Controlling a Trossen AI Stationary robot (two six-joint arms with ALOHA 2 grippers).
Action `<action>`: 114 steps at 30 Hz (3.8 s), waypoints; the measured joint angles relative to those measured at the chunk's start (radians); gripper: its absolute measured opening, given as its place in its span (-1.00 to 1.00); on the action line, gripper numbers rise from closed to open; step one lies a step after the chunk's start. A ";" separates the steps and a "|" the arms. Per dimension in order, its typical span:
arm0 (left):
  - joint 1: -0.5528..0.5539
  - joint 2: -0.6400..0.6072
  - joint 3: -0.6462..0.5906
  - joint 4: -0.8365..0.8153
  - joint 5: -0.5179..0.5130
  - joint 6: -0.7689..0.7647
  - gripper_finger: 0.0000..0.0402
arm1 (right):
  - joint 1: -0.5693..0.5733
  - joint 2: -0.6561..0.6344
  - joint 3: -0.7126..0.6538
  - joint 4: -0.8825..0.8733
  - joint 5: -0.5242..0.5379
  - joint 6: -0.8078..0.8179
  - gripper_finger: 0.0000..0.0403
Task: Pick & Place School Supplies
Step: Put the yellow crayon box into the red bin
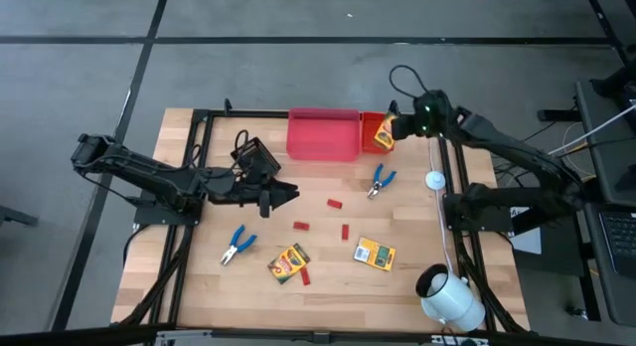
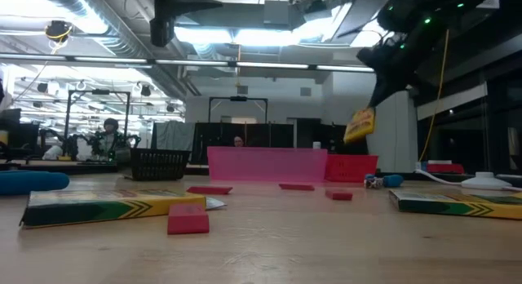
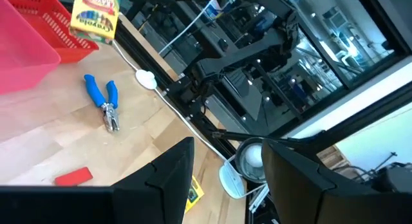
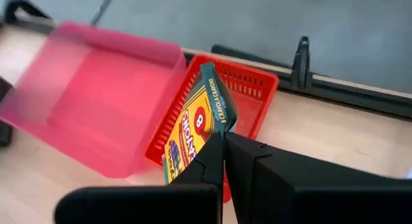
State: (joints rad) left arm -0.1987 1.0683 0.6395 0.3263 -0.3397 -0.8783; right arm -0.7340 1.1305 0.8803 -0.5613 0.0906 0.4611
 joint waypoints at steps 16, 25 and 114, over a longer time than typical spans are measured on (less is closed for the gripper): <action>0.000 0.000 0.000 0.007 0.000 0.001 -0.10 | -0.083 0.304 0.188 -0.072 -0.084 -0.188 -1.00; 0.000 0.000 0.000 0.007 0.000 0.009 -0.10 | -0.084 0.393 0.188 -0.021 -0.110 -0.186 -0.91; -0.008 -0.268 0.000 -0.322 0.269 0.167 -0.10 | 1.050 0.239 -0.563 0.702 -0.490 1.106 -0.14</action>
State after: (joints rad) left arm -0.2070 0.8001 0.6392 0.0044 -0.0704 -0.7113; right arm 0.3161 1.3696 0.3172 0.1412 -0.3999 1.5670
